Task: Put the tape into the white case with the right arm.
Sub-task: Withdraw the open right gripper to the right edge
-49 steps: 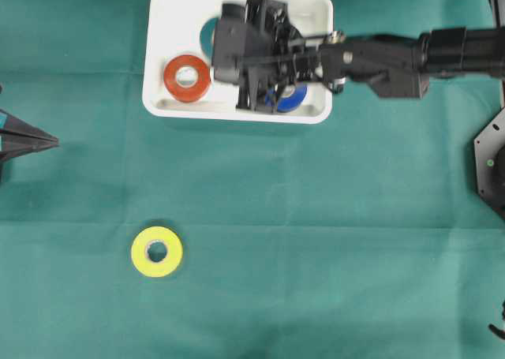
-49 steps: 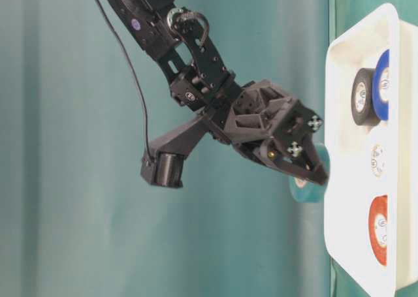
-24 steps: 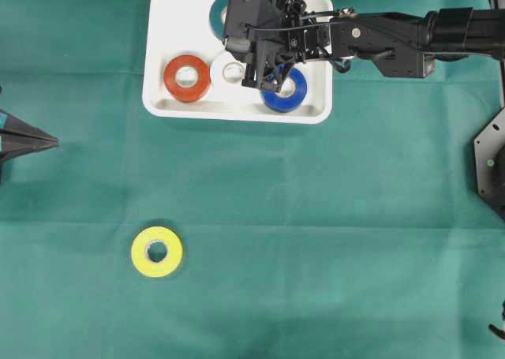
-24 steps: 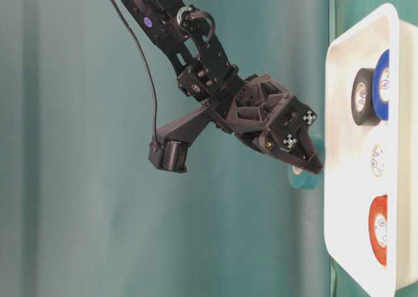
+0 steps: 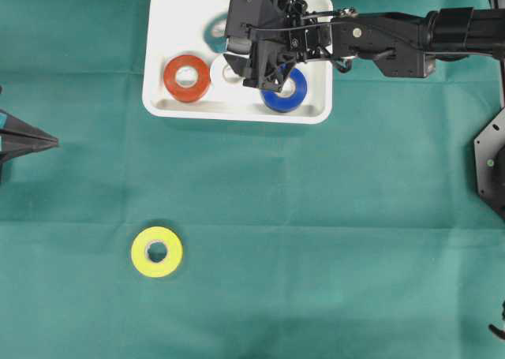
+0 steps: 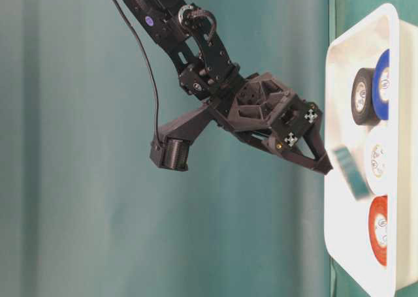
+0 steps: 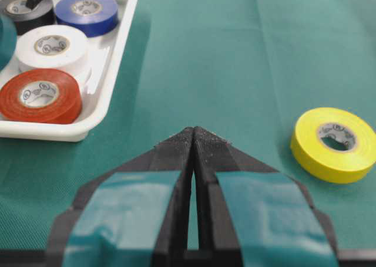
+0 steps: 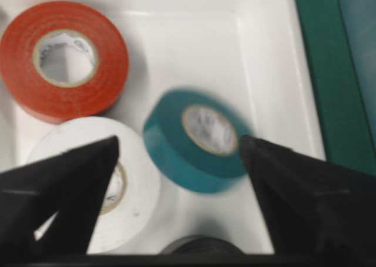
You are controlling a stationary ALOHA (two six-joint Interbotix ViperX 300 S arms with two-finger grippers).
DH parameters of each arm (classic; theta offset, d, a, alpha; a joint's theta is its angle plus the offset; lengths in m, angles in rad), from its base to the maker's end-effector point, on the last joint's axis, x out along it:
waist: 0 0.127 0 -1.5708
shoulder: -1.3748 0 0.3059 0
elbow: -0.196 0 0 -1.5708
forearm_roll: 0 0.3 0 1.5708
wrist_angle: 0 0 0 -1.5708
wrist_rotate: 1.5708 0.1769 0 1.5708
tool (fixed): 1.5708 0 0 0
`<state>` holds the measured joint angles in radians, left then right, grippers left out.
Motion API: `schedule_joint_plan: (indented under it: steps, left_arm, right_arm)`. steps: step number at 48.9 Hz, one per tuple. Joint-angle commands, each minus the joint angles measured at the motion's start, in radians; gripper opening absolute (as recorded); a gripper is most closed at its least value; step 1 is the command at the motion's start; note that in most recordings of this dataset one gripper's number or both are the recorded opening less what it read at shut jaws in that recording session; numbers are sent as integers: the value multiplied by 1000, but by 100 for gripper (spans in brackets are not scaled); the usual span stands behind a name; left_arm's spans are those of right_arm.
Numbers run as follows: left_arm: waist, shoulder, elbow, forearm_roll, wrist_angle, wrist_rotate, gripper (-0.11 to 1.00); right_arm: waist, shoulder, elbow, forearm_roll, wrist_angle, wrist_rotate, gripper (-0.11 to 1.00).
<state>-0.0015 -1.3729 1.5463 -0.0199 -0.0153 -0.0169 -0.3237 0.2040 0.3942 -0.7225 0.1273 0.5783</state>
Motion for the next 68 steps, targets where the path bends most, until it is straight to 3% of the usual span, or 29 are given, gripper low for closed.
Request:
schedule_joint_plan:
  steps: [1, 17, 43, 68]
  left_arm:
    - [2, 8, -11, -3, -9, 0, 1]
    - [2, 8, -11, -3, -9, 0, 1]
    - [2, 8, -11, -3, -9, 0, 1]
    - [2, 8, -11, -3, -9, 2, 1]
  right_arm:
    - [-2, -28, -11, -2, -6, 2, 76]
    - [-2, -92, 78, -2, -3, 2, 74]
    - [-2, -448, 495, -2, -58, 3, 73]
    - [-2, -730, 755, 3, -101, 6, 73]
